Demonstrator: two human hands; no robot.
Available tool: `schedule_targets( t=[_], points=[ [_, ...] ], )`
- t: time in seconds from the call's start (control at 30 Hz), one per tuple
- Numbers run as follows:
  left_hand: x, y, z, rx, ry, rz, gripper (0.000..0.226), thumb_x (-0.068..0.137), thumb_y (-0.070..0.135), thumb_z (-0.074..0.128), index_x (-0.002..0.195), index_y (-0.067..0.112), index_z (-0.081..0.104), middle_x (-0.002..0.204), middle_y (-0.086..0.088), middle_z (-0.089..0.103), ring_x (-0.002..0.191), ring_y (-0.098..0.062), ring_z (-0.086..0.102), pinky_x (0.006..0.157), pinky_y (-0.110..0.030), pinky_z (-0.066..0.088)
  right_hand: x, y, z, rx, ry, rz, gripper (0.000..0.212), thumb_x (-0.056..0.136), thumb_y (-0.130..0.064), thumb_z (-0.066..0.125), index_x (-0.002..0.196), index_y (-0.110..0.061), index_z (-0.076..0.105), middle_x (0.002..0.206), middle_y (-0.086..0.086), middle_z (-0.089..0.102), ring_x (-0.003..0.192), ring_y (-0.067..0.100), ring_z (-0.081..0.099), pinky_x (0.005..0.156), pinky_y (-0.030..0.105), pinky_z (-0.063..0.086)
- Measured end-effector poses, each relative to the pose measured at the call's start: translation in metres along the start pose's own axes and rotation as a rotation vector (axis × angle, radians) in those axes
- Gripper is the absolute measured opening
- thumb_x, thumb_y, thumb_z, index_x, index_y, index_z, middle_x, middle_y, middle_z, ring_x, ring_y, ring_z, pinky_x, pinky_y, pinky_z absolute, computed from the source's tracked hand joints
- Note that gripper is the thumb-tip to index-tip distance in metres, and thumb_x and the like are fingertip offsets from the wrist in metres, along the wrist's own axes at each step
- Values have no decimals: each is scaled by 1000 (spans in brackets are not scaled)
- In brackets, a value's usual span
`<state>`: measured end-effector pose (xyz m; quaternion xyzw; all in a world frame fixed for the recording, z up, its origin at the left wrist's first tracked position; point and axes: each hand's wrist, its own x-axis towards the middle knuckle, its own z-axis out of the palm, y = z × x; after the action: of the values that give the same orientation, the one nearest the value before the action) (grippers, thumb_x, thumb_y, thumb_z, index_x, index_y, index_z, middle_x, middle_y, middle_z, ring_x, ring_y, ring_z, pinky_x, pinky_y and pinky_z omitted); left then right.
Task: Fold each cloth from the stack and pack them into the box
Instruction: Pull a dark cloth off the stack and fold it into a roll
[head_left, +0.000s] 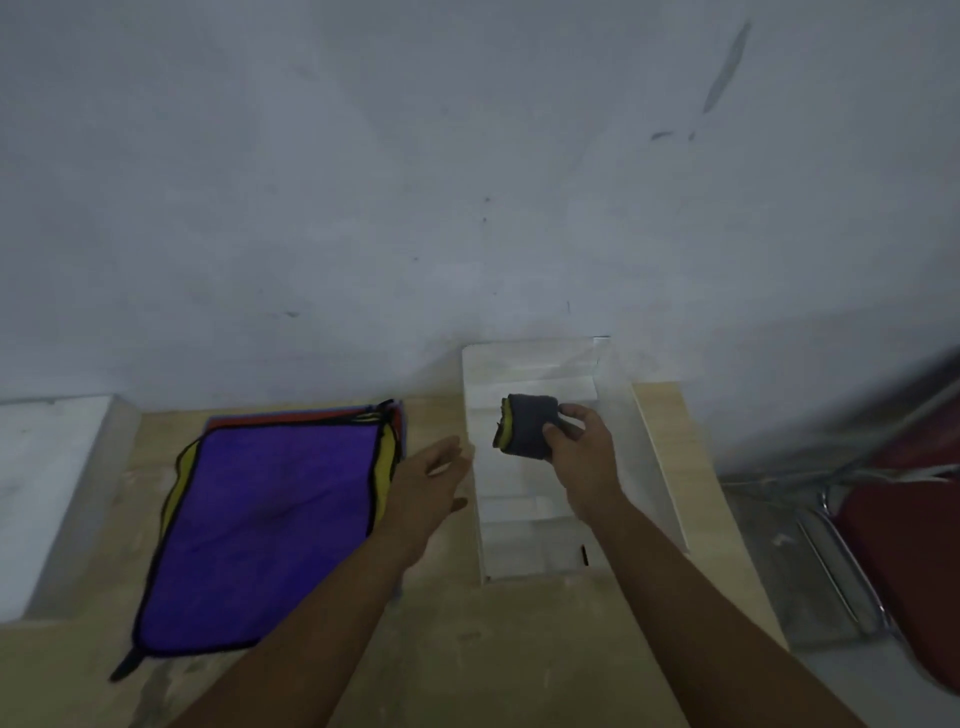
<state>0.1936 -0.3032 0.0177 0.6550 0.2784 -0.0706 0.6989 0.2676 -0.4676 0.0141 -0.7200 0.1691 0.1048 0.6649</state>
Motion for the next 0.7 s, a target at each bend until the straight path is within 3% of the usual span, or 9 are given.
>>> schedule_targets(
  t=[0.17,0.4,0.6,0.7],
  points=[
    [16,5,8,5,-52,-36,50,90,25,62,138,24,48,120,8,55,94,3,55,64,-22,56,48,27,21,-236,-66,67,34,91,-5,53,125,-7,48,126,18,57,110,29,58,91,34,51],
    [25,5,3,-4,-113,-62,52,87,28,65,136,20,51,128,16,51,102,2,54,74,-34,59,67,53,55,-451,-62,59,35,90,-12,58,123,-3,52,122,16,60,111,29,57,79,20,37],
    [29,7,-1,-4,-143,-87,54,86,29,67,136,19,51,129,18,46,105,0,54,77,-39,60,67,61,64,-541,-25,4,29,86,-21,64,110,-5,66,110,14,67,104,31,62,77,22,42],
    [26,7,1,-5,-120,-88,52,86,28,67,135,20,52,127,16,51,103,0,54,74,-35,60,69,55,58,-593,-101,28,33,86,-26,64,114,-9,66,114,13,67,108,31,61,86,27,46]
  ],
)
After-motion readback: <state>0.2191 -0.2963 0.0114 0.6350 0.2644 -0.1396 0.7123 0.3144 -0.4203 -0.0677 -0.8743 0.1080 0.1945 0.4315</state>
